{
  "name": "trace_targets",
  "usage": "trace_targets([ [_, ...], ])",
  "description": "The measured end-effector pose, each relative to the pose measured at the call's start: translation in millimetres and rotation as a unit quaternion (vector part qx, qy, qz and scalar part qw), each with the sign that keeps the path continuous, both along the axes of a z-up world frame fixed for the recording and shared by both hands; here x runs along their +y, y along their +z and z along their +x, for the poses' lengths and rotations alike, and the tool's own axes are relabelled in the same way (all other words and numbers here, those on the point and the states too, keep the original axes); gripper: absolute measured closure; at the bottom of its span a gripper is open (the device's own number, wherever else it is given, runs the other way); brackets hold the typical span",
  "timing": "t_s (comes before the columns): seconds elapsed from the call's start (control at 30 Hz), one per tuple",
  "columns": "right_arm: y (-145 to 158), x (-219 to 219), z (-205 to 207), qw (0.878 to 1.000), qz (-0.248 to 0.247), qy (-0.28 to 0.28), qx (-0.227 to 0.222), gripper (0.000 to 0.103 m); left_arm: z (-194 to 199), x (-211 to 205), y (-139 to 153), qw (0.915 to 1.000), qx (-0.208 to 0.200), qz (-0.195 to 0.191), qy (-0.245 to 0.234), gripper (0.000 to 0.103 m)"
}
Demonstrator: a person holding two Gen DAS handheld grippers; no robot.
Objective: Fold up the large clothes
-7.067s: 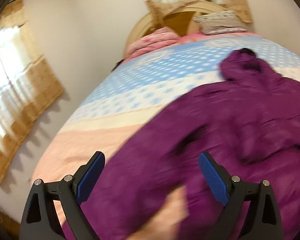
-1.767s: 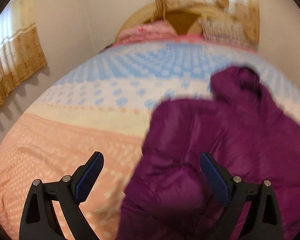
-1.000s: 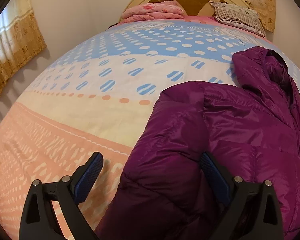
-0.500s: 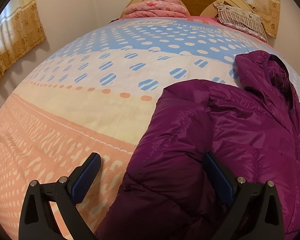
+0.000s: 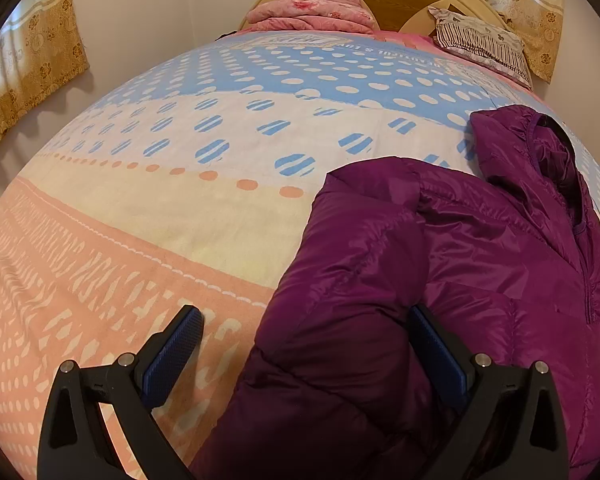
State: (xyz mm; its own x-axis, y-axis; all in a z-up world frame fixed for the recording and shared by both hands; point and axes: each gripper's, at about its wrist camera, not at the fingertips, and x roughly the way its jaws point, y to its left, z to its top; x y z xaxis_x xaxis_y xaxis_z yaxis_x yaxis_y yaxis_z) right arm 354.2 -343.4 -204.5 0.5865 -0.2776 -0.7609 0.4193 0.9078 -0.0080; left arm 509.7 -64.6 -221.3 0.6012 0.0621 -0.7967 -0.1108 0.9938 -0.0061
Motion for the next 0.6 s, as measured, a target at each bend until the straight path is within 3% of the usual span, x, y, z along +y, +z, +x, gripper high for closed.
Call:
trace_targets([
  [0.3, 0, 0, 0, 1.000, 0.004, 0.002, 0.000, 0.056, 1, 3, 1, 0.9999, 0.010, -0.006, -0.005, 0.001],
  [0.4, 6, 0, 3, 0.999, 0.016, 0.027, 0.013, 0.046, -7, 5, 18, 0.9993, 0.022, 0.026, -0.018, 0.001],
  [0.47, 13, 0, 4, 0.998, 0.030, 0.046, 0.017, 0.030, -14, 8, 37, 0.9993, -0.003, 0.031, -0.022, 0.001],
  [0.6, 48, -2, 18, 0.996, 0.034, 0.082, -0.009, 0.026, -5, 0, 81, 0.9964, -0.053, 0.014, -0.064, 0.001],
])
